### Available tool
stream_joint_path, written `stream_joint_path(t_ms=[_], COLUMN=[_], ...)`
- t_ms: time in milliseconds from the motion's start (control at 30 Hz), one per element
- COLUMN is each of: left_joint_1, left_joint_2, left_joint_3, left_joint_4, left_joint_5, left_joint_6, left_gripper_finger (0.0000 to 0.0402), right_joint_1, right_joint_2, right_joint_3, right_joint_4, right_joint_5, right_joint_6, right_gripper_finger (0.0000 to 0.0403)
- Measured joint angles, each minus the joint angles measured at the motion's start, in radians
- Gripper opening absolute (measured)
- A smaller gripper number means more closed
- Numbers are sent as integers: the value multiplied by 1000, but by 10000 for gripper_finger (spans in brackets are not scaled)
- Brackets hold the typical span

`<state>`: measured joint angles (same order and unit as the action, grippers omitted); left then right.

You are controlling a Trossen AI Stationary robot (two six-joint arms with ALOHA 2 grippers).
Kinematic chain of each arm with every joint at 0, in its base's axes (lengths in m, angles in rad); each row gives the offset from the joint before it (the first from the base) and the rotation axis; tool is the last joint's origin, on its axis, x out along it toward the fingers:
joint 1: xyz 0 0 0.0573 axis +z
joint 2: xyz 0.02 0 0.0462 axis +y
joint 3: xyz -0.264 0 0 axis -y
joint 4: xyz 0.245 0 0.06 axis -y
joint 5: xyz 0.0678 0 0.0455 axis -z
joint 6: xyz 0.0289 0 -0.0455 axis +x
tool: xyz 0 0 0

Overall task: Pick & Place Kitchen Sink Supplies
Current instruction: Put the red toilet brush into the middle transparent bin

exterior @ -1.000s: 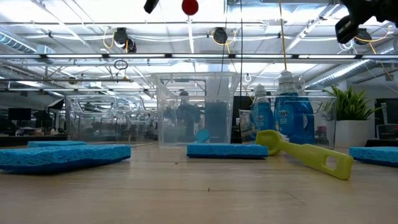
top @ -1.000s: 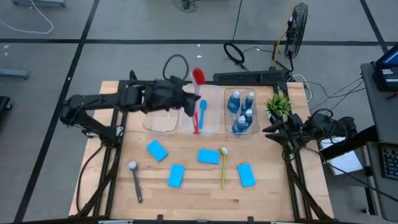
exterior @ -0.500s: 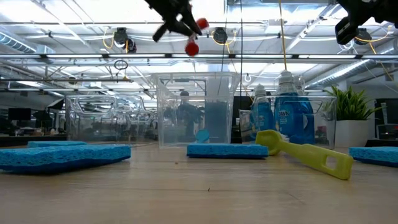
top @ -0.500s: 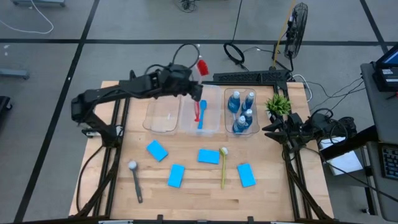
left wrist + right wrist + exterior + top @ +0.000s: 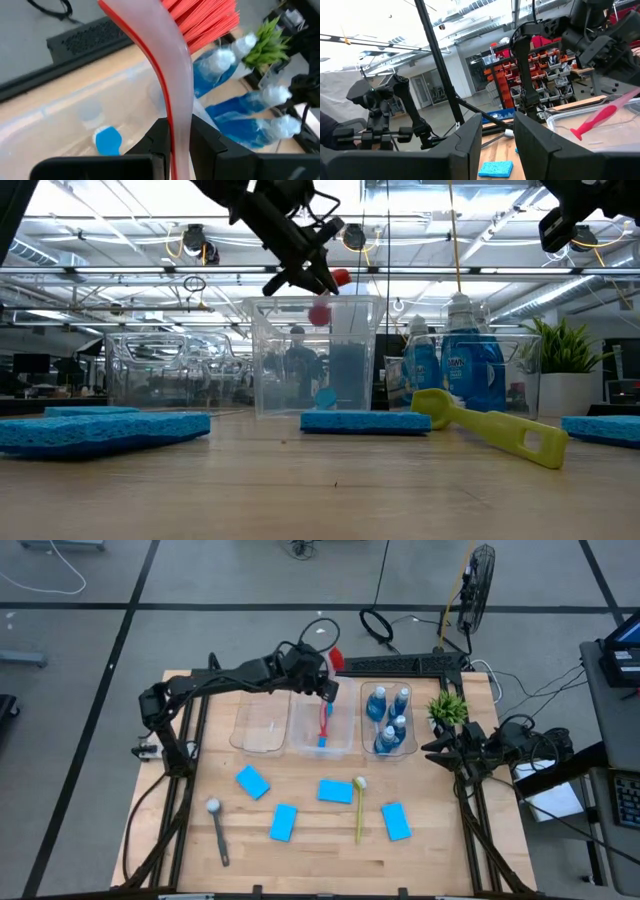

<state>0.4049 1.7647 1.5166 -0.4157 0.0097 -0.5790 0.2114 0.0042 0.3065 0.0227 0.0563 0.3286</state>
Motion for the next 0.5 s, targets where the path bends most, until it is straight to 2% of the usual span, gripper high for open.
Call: stream_joint_path(t_ms=[300, 500], left_joint_1=[-1, -20], left_joint_2=[-1, -1], left_joint_3=[0, 0], left_joint_4=[-44, -59], left_joint_5=[17, -11], left_joint_6=[-27, 30], left_gripper_finger=[47, 47], right_joint_1=[0, 0], right_joint_2=[0, 0], right_joint_3=[0, 0], right_joint_4=[0, -1], right_joint_5=[0, 0], right_joint_6=[0, 0], right_gripper_finger=[100, 100])
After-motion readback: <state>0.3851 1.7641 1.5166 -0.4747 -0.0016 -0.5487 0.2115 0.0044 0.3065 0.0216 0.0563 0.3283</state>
